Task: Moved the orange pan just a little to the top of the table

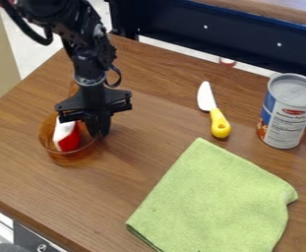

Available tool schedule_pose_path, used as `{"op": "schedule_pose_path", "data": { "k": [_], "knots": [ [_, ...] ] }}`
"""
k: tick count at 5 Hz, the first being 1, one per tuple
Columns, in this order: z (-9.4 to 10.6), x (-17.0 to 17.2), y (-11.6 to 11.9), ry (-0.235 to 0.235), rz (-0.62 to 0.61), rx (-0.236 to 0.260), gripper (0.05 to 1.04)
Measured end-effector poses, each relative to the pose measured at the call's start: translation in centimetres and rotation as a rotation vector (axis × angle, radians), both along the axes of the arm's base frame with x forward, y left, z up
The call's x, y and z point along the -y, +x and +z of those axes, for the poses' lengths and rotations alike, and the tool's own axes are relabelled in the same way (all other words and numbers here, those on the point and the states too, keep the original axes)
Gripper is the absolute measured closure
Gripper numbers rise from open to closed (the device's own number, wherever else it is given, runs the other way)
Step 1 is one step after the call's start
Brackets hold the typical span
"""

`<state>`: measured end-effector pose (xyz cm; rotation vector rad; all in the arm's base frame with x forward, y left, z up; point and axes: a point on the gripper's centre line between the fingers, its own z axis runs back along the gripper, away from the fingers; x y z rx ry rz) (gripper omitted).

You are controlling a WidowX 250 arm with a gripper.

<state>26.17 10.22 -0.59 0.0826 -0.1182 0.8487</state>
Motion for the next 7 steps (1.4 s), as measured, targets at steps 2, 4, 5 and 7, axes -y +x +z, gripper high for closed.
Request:
{"op": "schedule_pose_path", "data": {
  "k": [2, 4, 5, 7],
  "knots": [
    [3.0, -0.1, 1.0, 0.007, 0.005, -0.001, 1.022],
    [5.5, 0.8, 4.4, -0.015, 0.229, 0.028, 1.022],
    [5.3, 1.2, 6.3, -0.055, 0.453, -0.001, 1.022],
    [4.2, 1.9, 9.6, -0.119, 0.812, -0.043, 1.022]
  ]
}}
